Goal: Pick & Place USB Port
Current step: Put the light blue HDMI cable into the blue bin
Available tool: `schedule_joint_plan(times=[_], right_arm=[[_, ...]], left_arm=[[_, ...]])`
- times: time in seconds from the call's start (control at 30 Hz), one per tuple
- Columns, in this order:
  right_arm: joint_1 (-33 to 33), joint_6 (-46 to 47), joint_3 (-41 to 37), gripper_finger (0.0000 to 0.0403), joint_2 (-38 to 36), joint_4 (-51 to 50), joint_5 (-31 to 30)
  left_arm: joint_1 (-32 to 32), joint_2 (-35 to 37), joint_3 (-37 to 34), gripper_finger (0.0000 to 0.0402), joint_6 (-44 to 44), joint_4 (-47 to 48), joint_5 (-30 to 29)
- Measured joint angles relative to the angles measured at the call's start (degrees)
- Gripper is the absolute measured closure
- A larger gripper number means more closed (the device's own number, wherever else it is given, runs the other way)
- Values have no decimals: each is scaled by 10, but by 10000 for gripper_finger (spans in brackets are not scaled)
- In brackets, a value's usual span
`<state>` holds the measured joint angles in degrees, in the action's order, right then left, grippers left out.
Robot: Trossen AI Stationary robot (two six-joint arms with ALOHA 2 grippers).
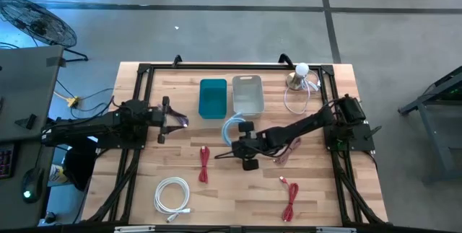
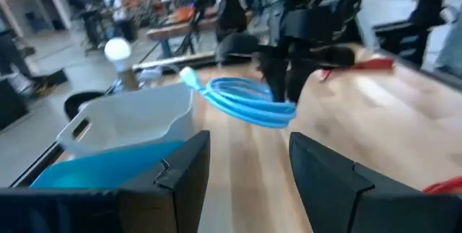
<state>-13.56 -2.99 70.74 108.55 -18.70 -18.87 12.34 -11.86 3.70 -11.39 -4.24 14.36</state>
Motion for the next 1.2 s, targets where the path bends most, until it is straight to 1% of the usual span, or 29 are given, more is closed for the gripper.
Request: schedule_joint_plan(times=[0.1,0.23,0.33,0.47,0.63,0.73,0.87,1.07,1.2], right_arm=[[0,-43,39,368,0,0,-4],[0,-112,91,368,0,0,-38],[2,-155,125,368,-1,1,-48],[5,-211,152,368,-2,2,-52],[9,-272,159,368,-2,28,-52],[11,-301,159,368,-2,39,-51],[14,-321,159,368,-2,52,-48],[24,-346,159,368,-2,71,-41],[32,-352,159,368,-2,76,-32]], left_arm=[[0,-1,0,215,9,-16,17],[0,-7,0,215,16,-49,18],[0,-18,0,215,37,-83,20],[0,-49,0,215,73,-141,51],[0,-101,0,215,102,-230,62],[0,-137,0,215,112,-268,70],[0,-191,0,215,117,-315,72],[0,-271,0,215,123,-412,81],[0,-316,20,215,124,-428,94]])
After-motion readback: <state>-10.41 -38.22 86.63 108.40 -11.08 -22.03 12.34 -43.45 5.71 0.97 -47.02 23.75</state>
